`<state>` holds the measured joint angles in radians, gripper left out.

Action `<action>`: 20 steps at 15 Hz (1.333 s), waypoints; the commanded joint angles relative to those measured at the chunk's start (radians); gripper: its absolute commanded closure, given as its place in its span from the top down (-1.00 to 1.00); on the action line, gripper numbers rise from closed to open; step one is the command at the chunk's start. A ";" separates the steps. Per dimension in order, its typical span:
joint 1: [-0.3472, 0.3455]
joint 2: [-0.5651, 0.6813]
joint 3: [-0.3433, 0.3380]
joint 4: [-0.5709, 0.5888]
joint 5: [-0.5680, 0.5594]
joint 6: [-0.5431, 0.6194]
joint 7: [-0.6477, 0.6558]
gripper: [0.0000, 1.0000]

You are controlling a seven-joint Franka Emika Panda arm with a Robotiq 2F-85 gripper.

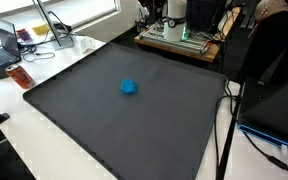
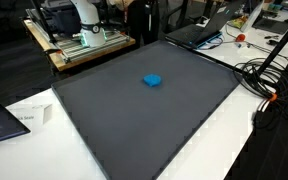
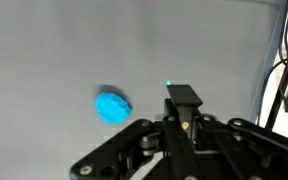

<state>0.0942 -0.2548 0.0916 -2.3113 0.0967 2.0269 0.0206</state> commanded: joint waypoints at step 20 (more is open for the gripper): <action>0.001 0.108 0.031 0.130 -0.028 -0.039 0.119 -0.94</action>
<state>0.0959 -0.2338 0.0982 -2.2850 0.0963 2.0267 0.0551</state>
